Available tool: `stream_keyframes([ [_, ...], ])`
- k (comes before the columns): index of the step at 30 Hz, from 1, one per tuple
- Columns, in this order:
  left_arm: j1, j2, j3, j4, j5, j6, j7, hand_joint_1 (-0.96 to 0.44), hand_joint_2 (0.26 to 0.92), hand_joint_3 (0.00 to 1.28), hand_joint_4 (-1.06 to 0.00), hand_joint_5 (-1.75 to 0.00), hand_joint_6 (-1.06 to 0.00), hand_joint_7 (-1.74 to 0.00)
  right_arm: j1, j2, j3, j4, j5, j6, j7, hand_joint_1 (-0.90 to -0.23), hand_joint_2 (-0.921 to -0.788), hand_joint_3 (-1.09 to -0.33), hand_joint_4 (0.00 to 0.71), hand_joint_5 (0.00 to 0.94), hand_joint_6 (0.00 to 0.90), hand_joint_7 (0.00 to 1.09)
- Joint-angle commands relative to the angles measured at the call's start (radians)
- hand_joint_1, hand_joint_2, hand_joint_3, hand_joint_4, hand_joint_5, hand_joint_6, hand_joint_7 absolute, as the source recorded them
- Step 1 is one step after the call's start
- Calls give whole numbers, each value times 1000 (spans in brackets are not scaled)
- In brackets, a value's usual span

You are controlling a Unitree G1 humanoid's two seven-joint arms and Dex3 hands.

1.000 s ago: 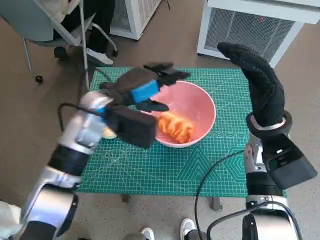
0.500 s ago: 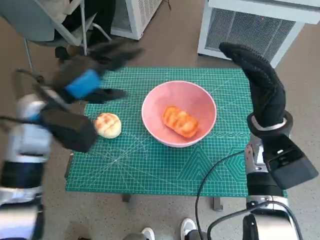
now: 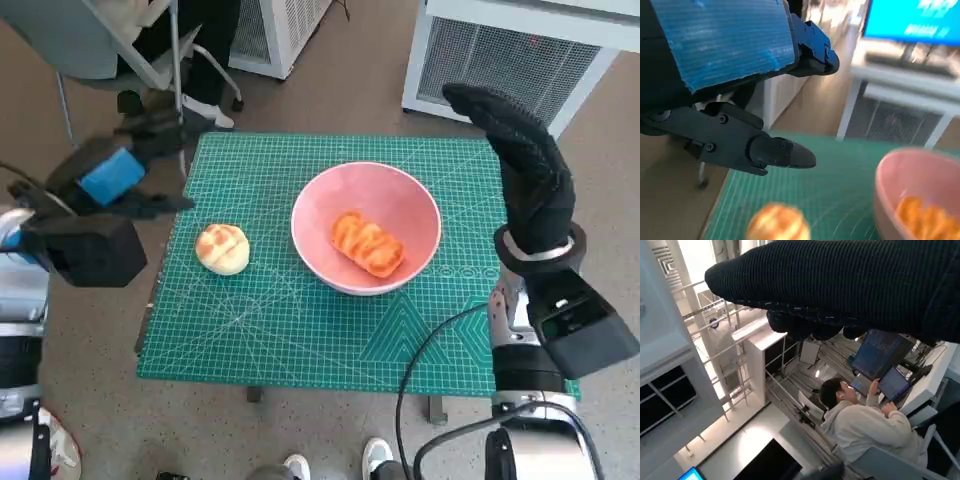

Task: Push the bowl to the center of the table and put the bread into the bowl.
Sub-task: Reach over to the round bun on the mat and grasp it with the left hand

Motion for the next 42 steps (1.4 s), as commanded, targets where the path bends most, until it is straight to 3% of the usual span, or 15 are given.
stream_keyframes([
  [1,13,5,-26,25,1,11,-28,-447,918,32,-254,0,-369,-25,-3,-2,5,19,6,-4,19,-546,-921,-758,274,1,246,219],
  [10,-6,-18,-93,123,24,23,-59,-355,884,2,-243,0,-364,-9,-10,-6,8,29,13,-15,35,-563,-921,-758,273,0,243,222],
  [19,-81,-63,-185,225,83,126,-118,-289,859,0,-172,0,-323,0,-15,-11,5,38,23,-22,55,-559,-921,-759,273,0,241,226],
  [31,-139,-153,-268,408,163,93,-14,-155,837,0,-186,-14,-331,-9,-16,-16,2,45,21,-31,62,-562,-921,-759,273,0,238,232],
  [35,-148,-179,-282,456,176,79,20,-99,840,1,-262,-22,-400,-29,-16,-19,1,50,22,-34,65,-563,-921,-758,273,0,237,234],
  [38,-154,-191,-293,487,186,69,45,-61,853,5,-377,-34,-484,-48,-19,-21,0,55,22,-35,66,-564,-921,-758,274,1,237,235],
  [42,-161,-200,-310,514,205,56,86,-26,892,11,-663,-70,-672,-107,-21,-24,0,60,21,-35,65,-564,-921,-758,276,2,236,237],
])
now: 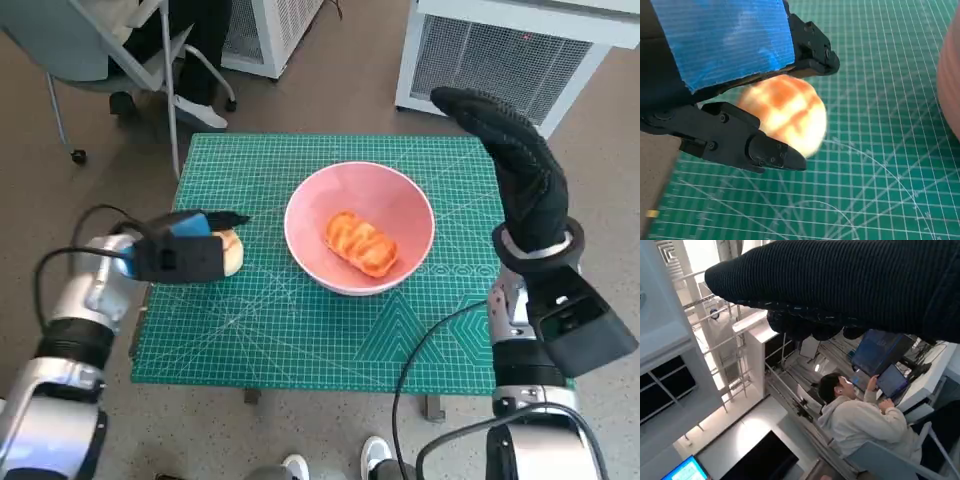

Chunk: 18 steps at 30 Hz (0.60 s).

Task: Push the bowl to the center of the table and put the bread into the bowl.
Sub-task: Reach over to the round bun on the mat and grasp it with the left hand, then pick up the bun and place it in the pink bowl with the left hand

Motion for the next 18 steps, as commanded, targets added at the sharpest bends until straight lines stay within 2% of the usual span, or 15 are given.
stream_keyframes([
  [1,-27,-3,-21,35,33,-24,51,-20,902,9,-730,-72,-707,-137,0,-11,-4,18,2,-1,9,-564,-921,-757,276,2,235,238],
  [2,-29,-3,-24,37,37,-29,59,-16,906,24,-732,-265,-673,-371,0,-12,-4,18,1,0,8,-564,-921,-757,276,2,235,238],
  [3,-31,-1,-23,37,38,-35,66,-11,911,71,-704,-580,-596,-736,0,-12,-4,17,1,0,7,-564,-921,-757,276,2,235,238],
  [4,-33,0,-23,38,39,-40,71,-7,915,93,-700,-780,-553,-952,0,-13,-3,17,0,0,6,-564,-921,-757,276,2,235,239],
  [6,-35,5,-18,29,35,-51,76,-3,918,107,-700,-951,-524,-1130,2,-13,-3,14,1,2,5,-565,-921,-757,276,2,234,240],
  [11,-37,28,11,-26,7,-70,71,0,920,111,-702,-1113,-519,-1255,7,-14,-3,5,1,5,2,-568,-921,-757,277,1,233,242],
  [18,-29,67,99,-199,-74,-82,44,2,920,106,-700,-1132,-530,-1279,15,-15,-5,-6,-1,10,-6,-568,-921,-756,277,1,233,245],
])
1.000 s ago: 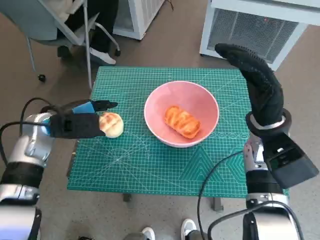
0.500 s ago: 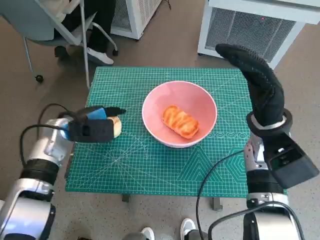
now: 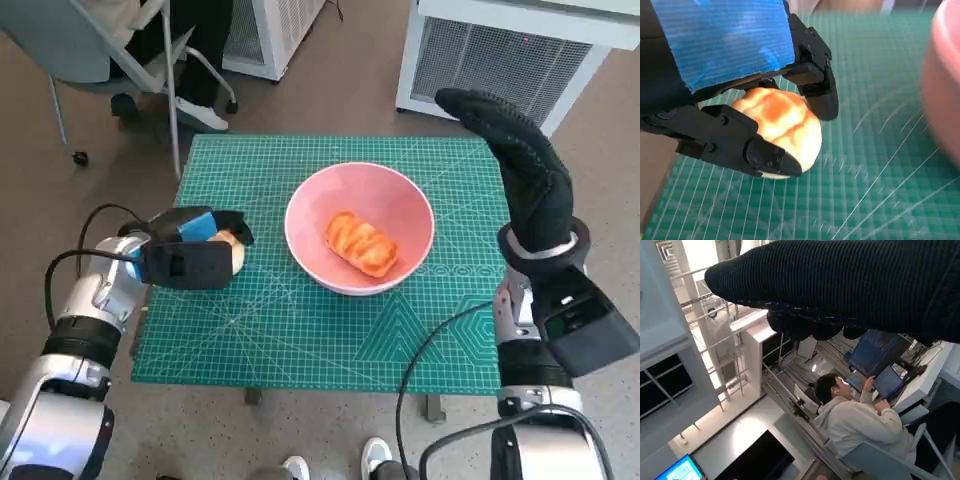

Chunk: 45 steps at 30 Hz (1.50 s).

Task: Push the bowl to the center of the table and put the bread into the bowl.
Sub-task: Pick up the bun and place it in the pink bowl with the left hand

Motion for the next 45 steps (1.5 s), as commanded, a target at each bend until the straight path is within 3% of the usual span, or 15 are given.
stream_keyframes([
  [1,-12,45,81,-157,-73,-20,-9,2,920,106,-699,-1129,-532,-1282,17,-3,-5,-7,-2,11,-7,-568,-921,-756,277,1,233,245],
  [11,-21,16,206,-413,-148,-37,93,1,920,70,-720,-1103,-590,-1229,19,-3,-8,-11,-6,14,-18,-564,-921,-756,277,1,231,248],
  [19,-47,-99,184,-506,-103,-72,233,1,920,46,-739,-1072,-624,-1205,17,-1,-11,-7,-6,15,-23,-556,-921,-758,277,1,234,251],
  [32,-111,-217,69,-418,-119,-27,89,1,920,68,-706,-1102,-607,-1225,24,5,-7,-25,-12,24,-38,-551,-921,-760,280,2,241,256],
  [33,-116,-222,59,-403,-120,-16,66,-68,921,105,-651,-1011,-579,-1268,25,5,-7,-28,-12,26,-38,-555,-921,-759,280,2,241,256],
  [34,-123,-226,44,-383,-118,-5,39,-168,921,165,-608,-806,-533,-1338,28,4,-7,-33,-13,28,-40,-561,-921,-757,280,2,241,257],
  [35,-127,-228,36,-370,-116,1,23,-161,907,154,-557,-596,-456,-1059,30,3,-7,-37,-14,29,-41,-567,-921,-755,281,2,241,257],
  [37,-138,-234,21,-338,-114,11,-11,-187,915,104,-516,-268,-441,-576,35,1,-7,-44,-15,32,-43,-574,-921,-753,281,1,241,257],
  [41,-157,-240,-3,-282,-128,44,-104,-308,920,91,-380,-71,-384,-265,46,-3,-8,-66,-5,42,-38,-575,-921,-752,280,1,241,258],
  [45,-180,-236,-9,-259,-149,77,-202,-359,921,88,-290,-15,-348,-160,56,-9,-10,-88,-3,51,-36,-566,-921,-750,280,1,239,259],
])
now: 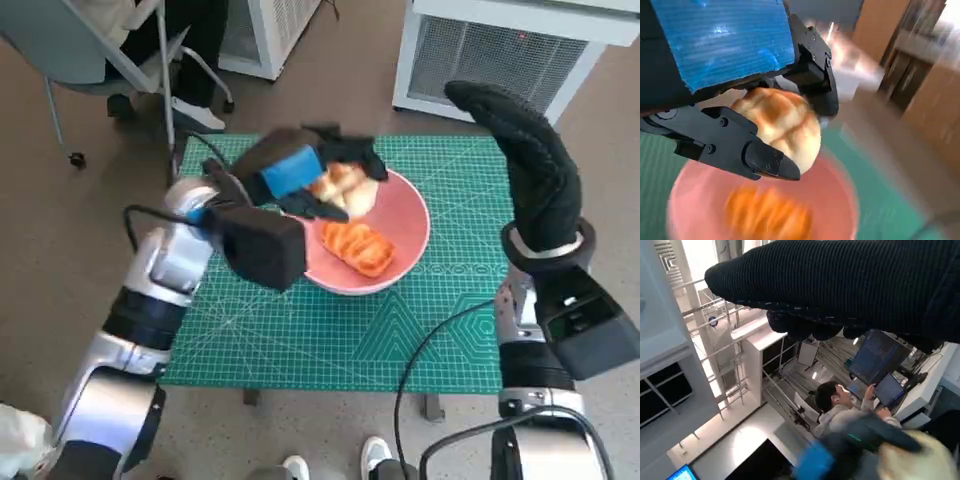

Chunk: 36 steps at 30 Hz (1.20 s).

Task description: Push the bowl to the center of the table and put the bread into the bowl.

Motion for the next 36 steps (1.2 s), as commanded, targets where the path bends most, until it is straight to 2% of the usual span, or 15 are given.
stream_keyframes([
  [1,-51,5,-2,21,-42,40,-111,-359,921,87,-283,-12,-346,-154,35,-10,-3,-25,8,21,0,-565,-921,-750,280,1,239,259],
  [4,-52,4,25,9,-79,55,-150,-340,921,77,-246,-4,-335,-129,40,-15,-5,-40,10,30,0,-562,-921,-749,280,1,237,260],
  [6,-31,-9,64,5,-126,19,-127,-339,921,71,-226,-1,-324,-115,42,-18,-6,-49,9,34,-1,-561,-921,-749,280,0,236,260],
  [11,28,-73,161,61,-207,-210,44,-369,921,79,-218,-2,-328,-104,40,-20,-10,-62,6,40,-6,-559,-921,-747,280,1,233,261],
  [15,52,-121,223,91,-267,-331,132,-384,921,110,-239,-11,-346,-101,33,-19,-17,-60,5,36,-11,-552,-921,-746,279,0,232,261],
  [23,122,-211,310,76,-406,-493,200,-396,921,196,-286,-20,-366,-89,4,-10,-30,-38,-13,35,-48,-561,-921,-747,270,0,217,254],
  [28,153,-252,333,51,-469,-532,203,-390,921,299,-293,-16,-357,-75,-12,-2,-30,-35,-10,57,-65,-568,-921,-750,267,0,214,253],
  [36,200,-285,351,-21,-504,-518,223,-426,921,429,-268,-1,-336,-65,-17,7,-22,-79,-6,117,-85,-566,-921,-750,259,0,219,256],
])
